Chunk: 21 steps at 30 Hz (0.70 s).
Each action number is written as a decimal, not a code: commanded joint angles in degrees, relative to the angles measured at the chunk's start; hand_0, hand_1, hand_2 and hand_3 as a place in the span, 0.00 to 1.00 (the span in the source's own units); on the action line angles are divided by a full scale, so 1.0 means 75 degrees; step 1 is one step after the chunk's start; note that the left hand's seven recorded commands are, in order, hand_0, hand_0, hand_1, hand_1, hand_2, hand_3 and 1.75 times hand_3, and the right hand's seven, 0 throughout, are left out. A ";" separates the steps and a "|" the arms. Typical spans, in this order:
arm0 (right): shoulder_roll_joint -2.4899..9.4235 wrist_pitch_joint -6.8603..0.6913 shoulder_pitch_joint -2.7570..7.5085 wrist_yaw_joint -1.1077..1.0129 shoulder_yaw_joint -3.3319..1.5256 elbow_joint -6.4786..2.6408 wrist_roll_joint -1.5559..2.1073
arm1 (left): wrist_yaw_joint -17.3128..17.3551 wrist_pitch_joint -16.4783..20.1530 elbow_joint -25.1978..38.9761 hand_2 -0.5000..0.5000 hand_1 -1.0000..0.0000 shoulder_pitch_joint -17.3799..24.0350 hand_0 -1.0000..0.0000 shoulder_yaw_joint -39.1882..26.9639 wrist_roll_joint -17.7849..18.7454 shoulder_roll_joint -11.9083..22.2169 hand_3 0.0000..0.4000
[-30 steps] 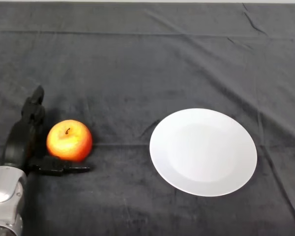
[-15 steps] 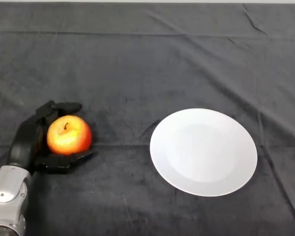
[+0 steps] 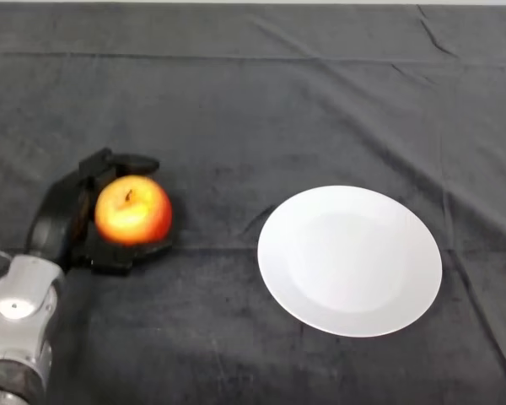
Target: Move the apple to the plate
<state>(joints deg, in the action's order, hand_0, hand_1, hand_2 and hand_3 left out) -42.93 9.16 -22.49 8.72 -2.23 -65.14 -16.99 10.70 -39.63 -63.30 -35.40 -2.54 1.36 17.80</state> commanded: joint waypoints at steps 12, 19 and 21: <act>0.0376 -0.0081 0.0335 0.0015 -0.0090 -0.0123 0.0026 | -0.0757 -0.1055 -0.0080 0.50 0.00 -0.0886 0.00 0.0763 -0.0569 -0.0747 1.00; 0.0375 -0.0074 0.0327 0.0017 -0.0092 -0.0138 0.0024 | -0.0944 -0.1397 -0.0219 0.50 0.00 -0.1090 0.00 0.1413 -0.0553 -0.1210 1.00; 0.0375 -0.0071 0.0325 0.0018 -0.0093 -0.0143 0.0023 | -0.0977 -0.1486 -0.0269 0.50 0.00 -0.1121 0.00 0.1653 -0.0479 -0.1320 1.00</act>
<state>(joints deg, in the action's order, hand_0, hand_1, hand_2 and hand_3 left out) -43.05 9.20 -22.54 8.68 -2.18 -65.10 -16.99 3.74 -49.46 -63.39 -40.25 10.08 -1.84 8.34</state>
